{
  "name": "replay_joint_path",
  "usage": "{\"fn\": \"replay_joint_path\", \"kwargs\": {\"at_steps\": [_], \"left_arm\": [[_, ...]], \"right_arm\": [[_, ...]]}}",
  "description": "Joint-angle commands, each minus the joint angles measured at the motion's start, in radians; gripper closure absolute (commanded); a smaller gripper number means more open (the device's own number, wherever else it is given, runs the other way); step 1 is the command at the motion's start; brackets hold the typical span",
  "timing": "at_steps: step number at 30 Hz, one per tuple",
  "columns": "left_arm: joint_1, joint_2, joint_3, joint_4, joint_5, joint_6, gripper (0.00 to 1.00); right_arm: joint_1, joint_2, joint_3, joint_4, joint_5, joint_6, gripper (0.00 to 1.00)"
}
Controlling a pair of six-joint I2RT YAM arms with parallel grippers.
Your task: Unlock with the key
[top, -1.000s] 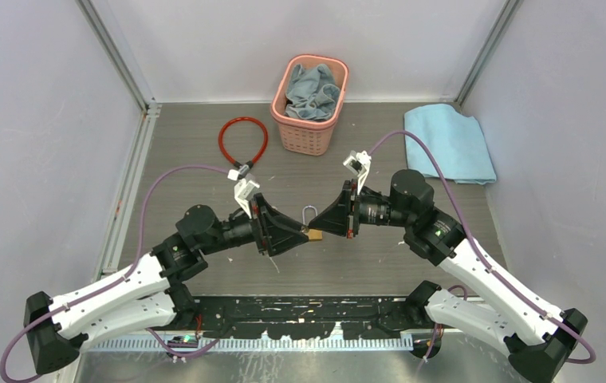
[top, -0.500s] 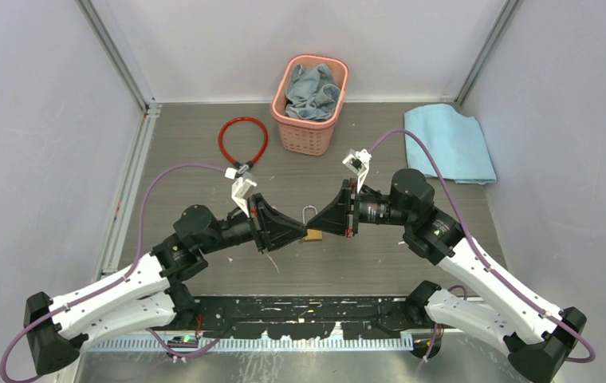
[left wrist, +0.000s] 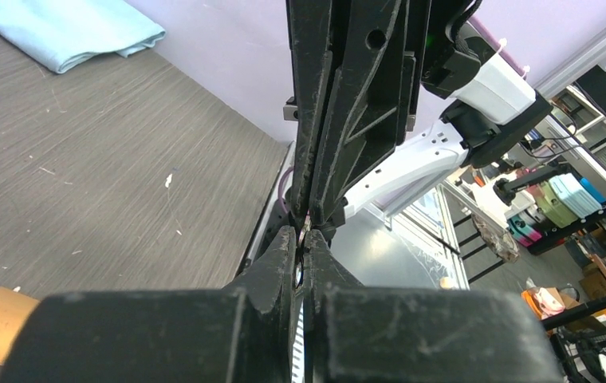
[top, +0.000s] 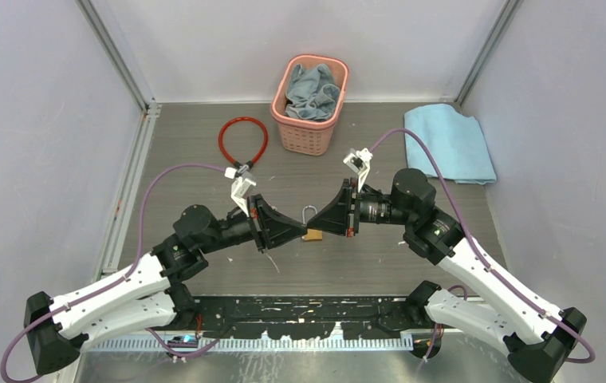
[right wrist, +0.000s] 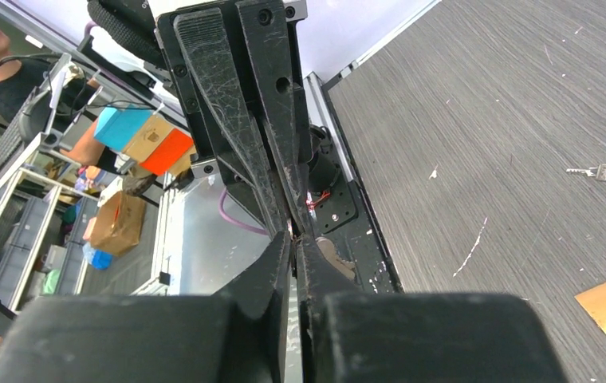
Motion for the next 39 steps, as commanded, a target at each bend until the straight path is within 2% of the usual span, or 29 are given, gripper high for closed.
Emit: {"fn": "replay_joint_path", "kwargs": {"at_steps": [1, 4, 6, 9, 14, 19, 22, 30, 39], "left_arm": [[0.003, -0.005, -0.001, 0.056, -0.001, -0.017, 1.0], [0.002, -0.019, -0.019, 0.04, -0.016, -0.021, 1.0], [0.002, -0.031, -0.034, 0.029, -0.03, -0.023, 1.0], [0.002, -0.05, -0.049, -0.01, -0.048, -0.016, 1.0], [0.002, -0.084, -0.084, -0.075, -0.078, -0.008, 1.0], [0.002, -0.122, -0.118, -0.179, -0.134, 0.018, 1.0], [0.002, -0.139, -0.14, -0.232, -0.166, 0.035, 1.0], [0.002, -0.147, -0.202, -0.314, -0.241, 0.08, 1.0], [0.002, -0.123, -0.285, -0.298, -0.29, 0.097, 1.0]], "right_arm": [[0.001, -0.012, 0.005, 0.044, 0.043, 0.006, 0.83], [0.001, -0.013, 0.012, -0.009, 0.085, -0.011, 0.69], [0.0, -0.013, 0.021, -0.048, 0.123, -0.025, 0.54], [-0.001, -0.014, 0.038, -0.127, 0.206, -0.045, 0.35], [0.0, -0.013, 0.047, -0.22, 0.393, -0.043, 0.15], [-0.001, 0.014, 0.059, -0.292, 0.53, -0.04, 0.08], [-0.001, 0.044, 0.073, -0.34, 0.623, -0.023, 0.0], [-0.002, 0.175, 0.161, -0.516, 0.891, 0.018, 0.0], [-0.002, 0.26, 0.158, -0.553, 0.954, 0.045, 0.0]]}}
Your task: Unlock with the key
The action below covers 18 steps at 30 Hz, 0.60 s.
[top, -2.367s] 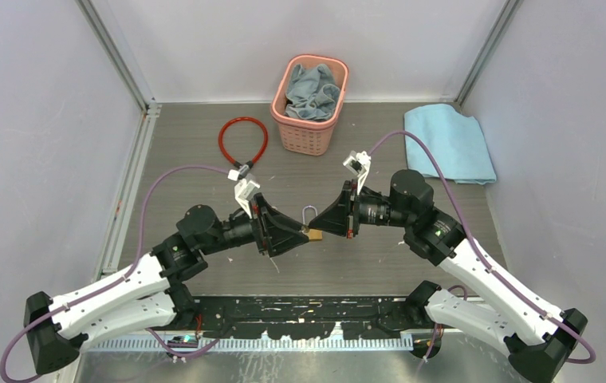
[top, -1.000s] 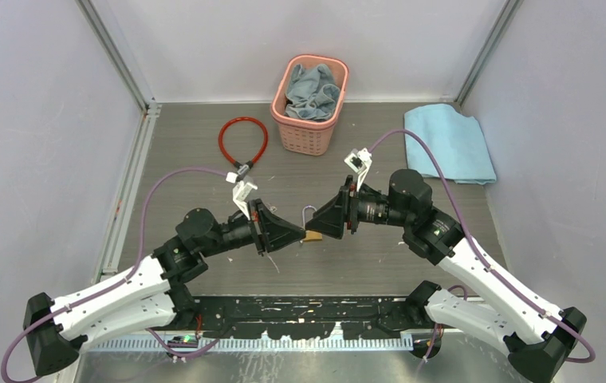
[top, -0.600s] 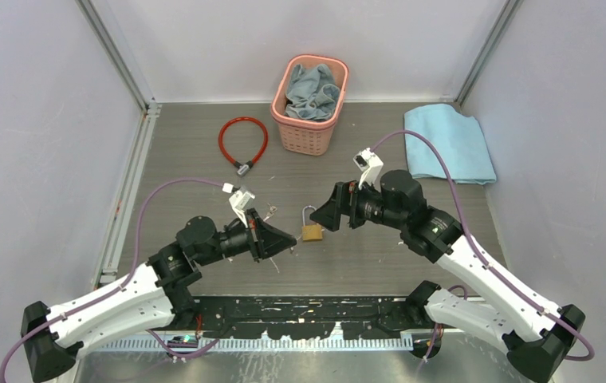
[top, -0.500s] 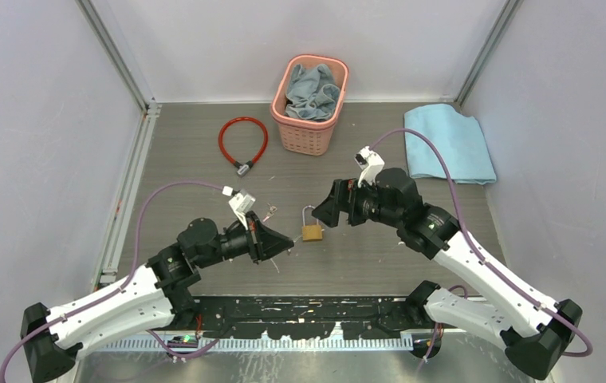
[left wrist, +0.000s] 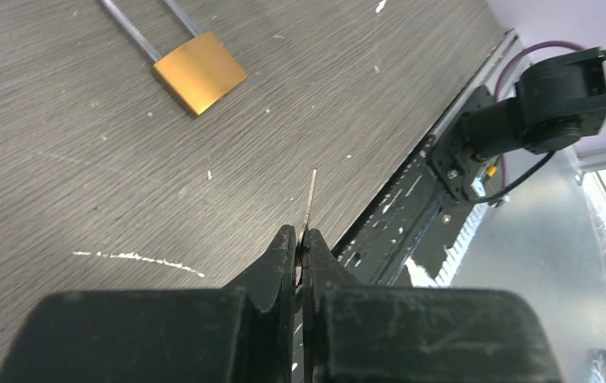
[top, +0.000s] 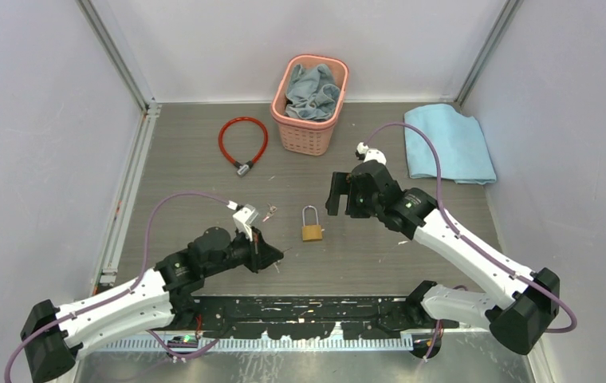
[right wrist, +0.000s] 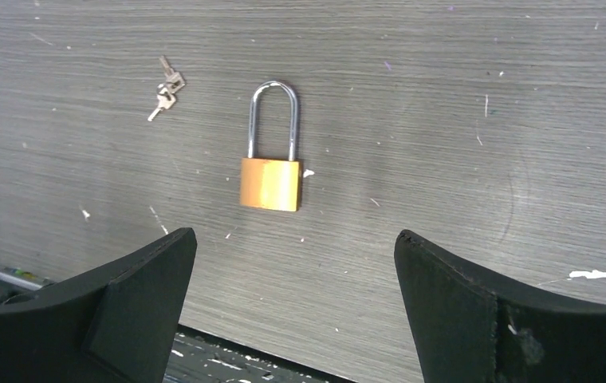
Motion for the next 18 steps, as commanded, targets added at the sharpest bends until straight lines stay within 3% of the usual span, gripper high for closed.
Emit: {"fn": "replay_joint_path", "kwargs": {"at_steps": [1, 18], "left_arm": [[0.002, 0.005, -0.021, 0.04, -0.043, 0.032, 1.0], [0.002, 0.024, -0.09, 0.066, -0.112, 0.111, 1.0]], "right_arm": [[-0.003, 0.022, 0.03, -0.01, 0.053, 0.024, 0.0], [-0.001, 0.255, 0.111, -0.158, 0.057, 0.152, 0.0]]}}
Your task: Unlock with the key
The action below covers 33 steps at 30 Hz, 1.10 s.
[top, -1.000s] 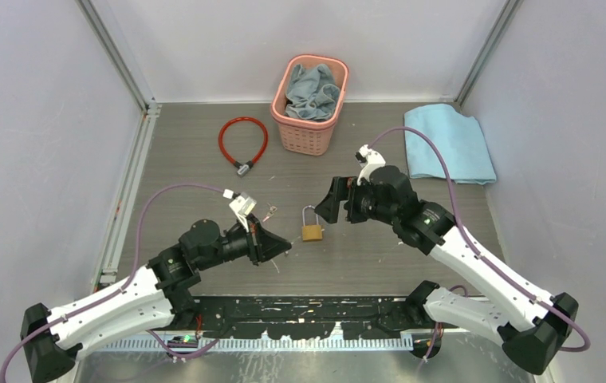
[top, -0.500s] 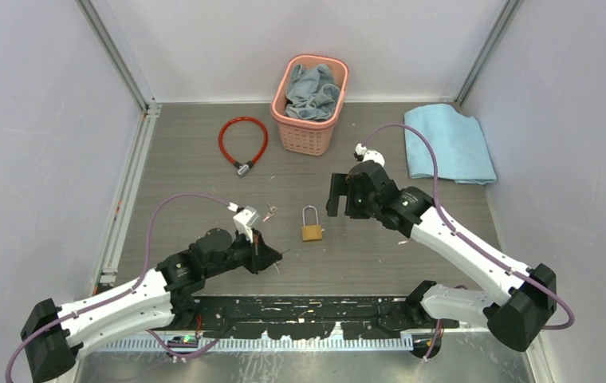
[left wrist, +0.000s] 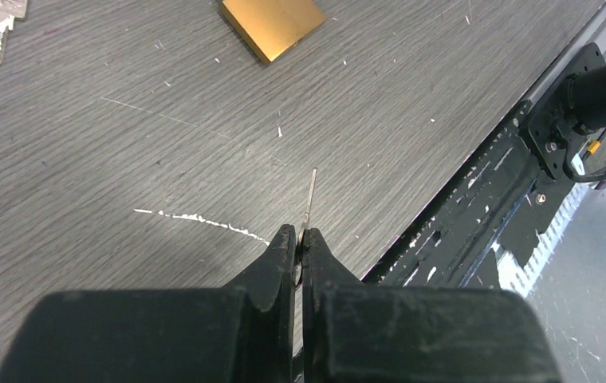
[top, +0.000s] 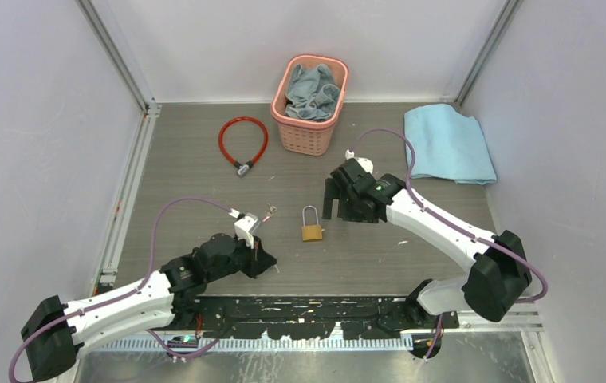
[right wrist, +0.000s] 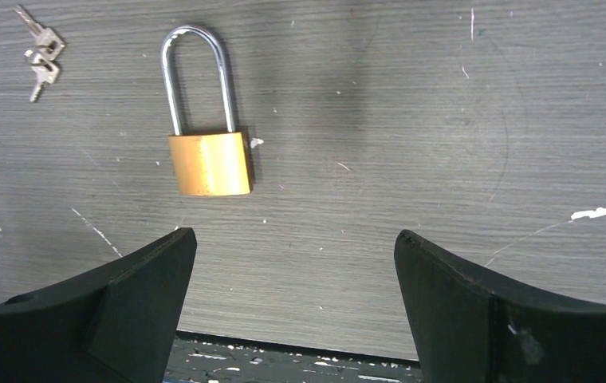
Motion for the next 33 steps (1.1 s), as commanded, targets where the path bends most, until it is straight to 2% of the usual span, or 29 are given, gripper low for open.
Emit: {"fn": "replay_joint_path", "kwargs": {"at_steps": [1, 6, 13, 23, 30, 33], "left_arm": [[0.002, -0.004, 0.013, 0.06, -0.041, 0.037, 1.0], [0.002, -0.01, 0.012, 0.056, -0.045, 0.04, 1.0], [0.003, -0.019, 0.011, 0.05, -0.044, 0.042, 1.0], [0.003, -0.031, 0.009, 0.045, -0.043, 0.045, 1.0], [0.002, -0.031, 0.008, 0.047, -0.044, 0.044, 1.0], [0.002, -0.03, 0.008, 0.047, -0.043, 0.045, 1.0]], "right_arm": [[-0.001, 0.027, 0.047, -0.036, 0.041, 0.076, 0.0], [0.007, 0.103, 0.075, -0.076, 0.036, 0.118, 0.0], [0.081, 0.234, 0.142, -0.074, -0.013, 0.155, 0.0], [0.107, 0.448, 0.253, -0.045, -0.15, 0.008, 0.0], [0.108, 0.536, 0.291, -0.024, -0.17, -0.049, 0.0], [0.108, 0.563, 0.298, -0.011, -0.17, -0.057, 0.04]]}}
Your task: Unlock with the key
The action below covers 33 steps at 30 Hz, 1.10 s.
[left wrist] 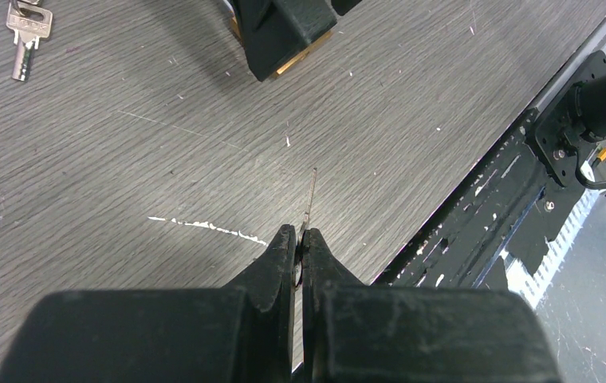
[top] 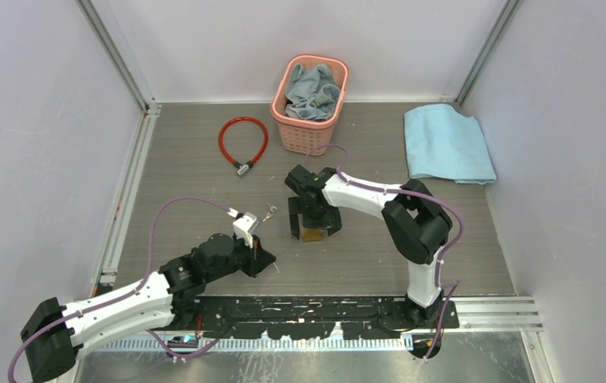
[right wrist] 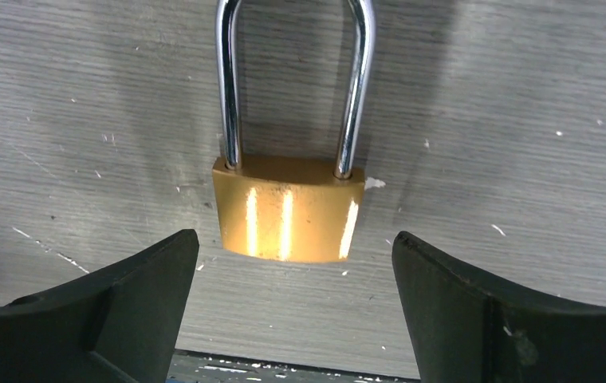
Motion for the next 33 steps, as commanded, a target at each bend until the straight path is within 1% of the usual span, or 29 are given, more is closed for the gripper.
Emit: {"fn": "replay_joint_path", "kwargs": {"at_steps": [1, 5, 8, 12, 14, 17, 20, 24, 30, 33], "left_arm": [[0.002, -0.014, 0.008, 0.046, -0.016, 0.018, 1.0], [0.003, -0.012, 0.008, 0.047, -0.017, 0.018, 1.0], [0.002, -0.012, 0.008, 0.047, -0.016, 0.018, 1.0], [0.001, -0.013, 0.008, 0.047, -0.016, 0.018, 1.0], [0.003, -0.015, 0.006, 0.047, -0.015, 0.018, 1.0], [0.002, -0.018, 0.006, 0.047, -0.016, 0.018, 1.0], [0.002, -0.019, 0.006, 0.047, -0.016, 0.018, 1.0], [0.002, -0.017, 0.006, 0.049, -0.014, 0.018, 1.0], [0.002, -0.017, 0.006, 0.049, -0.012, 0.019, 1.0], [0.001, -0.018, 0.005, 0.05, -0.013, 0.018, 1.0]], "right_arm": [[0.001, 0.023, 0.046, 0.034, -0.012, -0.04, 0.07], [0.0, 0.036, 0.035, 0.066, -0.018, -0.046, 0.18], [0.001, 0.043, 0.024, 0.085, -0.004, -0.049, 0.22], [-0.001, 0.05, 0.009, 0.099, 0.016, -0.05, 0.31], [-0.002, 0.051, 0.004, 0.104, 0.023, -0.047, 0.38], [-0.002, 0.046, 0.003, 0.095, 0.038, -0.037, 0.46], [-0.005, 0.036, -0.001, 0.079, 0.071, -0.014, 0.51], [-0.015, 0.015, -0.022, 0.062, 0.103, 0.065, 0.58], [-0.045, -0.05, -0.11, 0.041, 0.168, 0.272, 0.6], [-0.047, -0.098, -0.172, 0.053, 0.205, 0.392, 0.68]]}}
